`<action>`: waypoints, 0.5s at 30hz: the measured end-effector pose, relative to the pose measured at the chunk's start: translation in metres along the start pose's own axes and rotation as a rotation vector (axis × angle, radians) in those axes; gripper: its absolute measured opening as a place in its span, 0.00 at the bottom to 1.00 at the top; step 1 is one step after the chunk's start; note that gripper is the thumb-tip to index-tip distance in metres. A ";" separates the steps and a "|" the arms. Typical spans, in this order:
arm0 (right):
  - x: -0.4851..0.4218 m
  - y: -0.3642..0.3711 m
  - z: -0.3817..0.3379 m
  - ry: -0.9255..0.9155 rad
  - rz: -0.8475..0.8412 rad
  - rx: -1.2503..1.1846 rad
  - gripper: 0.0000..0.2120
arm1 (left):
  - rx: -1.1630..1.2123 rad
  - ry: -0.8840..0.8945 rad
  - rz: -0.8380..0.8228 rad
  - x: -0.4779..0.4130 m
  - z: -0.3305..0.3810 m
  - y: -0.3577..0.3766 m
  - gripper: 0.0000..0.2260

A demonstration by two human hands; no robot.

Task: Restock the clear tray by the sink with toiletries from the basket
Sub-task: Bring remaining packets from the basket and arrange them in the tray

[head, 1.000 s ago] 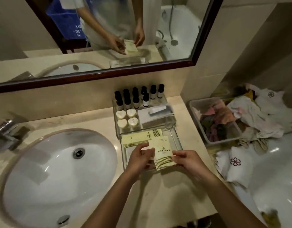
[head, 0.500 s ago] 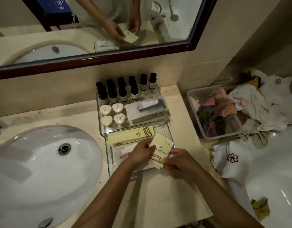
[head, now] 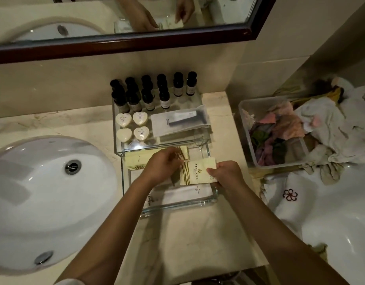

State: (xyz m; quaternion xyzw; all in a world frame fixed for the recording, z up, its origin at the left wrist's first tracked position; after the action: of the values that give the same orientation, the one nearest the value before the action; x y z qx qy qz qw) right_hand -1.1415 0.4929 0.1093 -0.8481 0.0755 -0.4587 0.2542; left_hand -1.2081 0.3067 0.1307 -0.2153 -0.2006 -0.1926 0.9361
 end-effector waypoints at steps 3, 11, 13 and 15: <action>0.003 0.006 -0.006 -0.045 0.044 0.053 0.05 | -0.178 0.070 0.015 0.012 -0.009 0.001 0.19; 0.004 0.017 -0.029 -0.197 0.128 0.461 0.15 | -0.497 0.141 0.036 0.024 -0.013 0.019 0.26; 0.006 0.022 -0.031 -0.227 0.118 0.530 0.16 | -0.536 0.160 0.060 0.026 -0.012 0.019 0.26; 0.007 0.025 -0.034 -0.251 0.110 0.626 0.13 | -0.569 0.173 0.067 0.027 -0.013 0.019 0.26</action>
State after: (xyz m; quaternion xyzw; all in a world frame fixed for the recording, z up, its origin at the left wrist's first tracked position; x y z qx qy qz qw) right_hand -1.1626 0.4566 0.1172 -0.7734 -0.0551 -0.3373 0.5339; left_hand -1.1733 0.3088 0.1258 -0.4581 -0.0507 -0.2276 0.8578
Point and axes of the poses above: each hand's wrist, its own x-axis away from the middle knuckle, its own y-axis out of the palm, z = x × y, the point moved 8 cm from there along -x, towards the middle knuckle, and after that the axes turned 15 degrees about x, right-handed, at the moved point
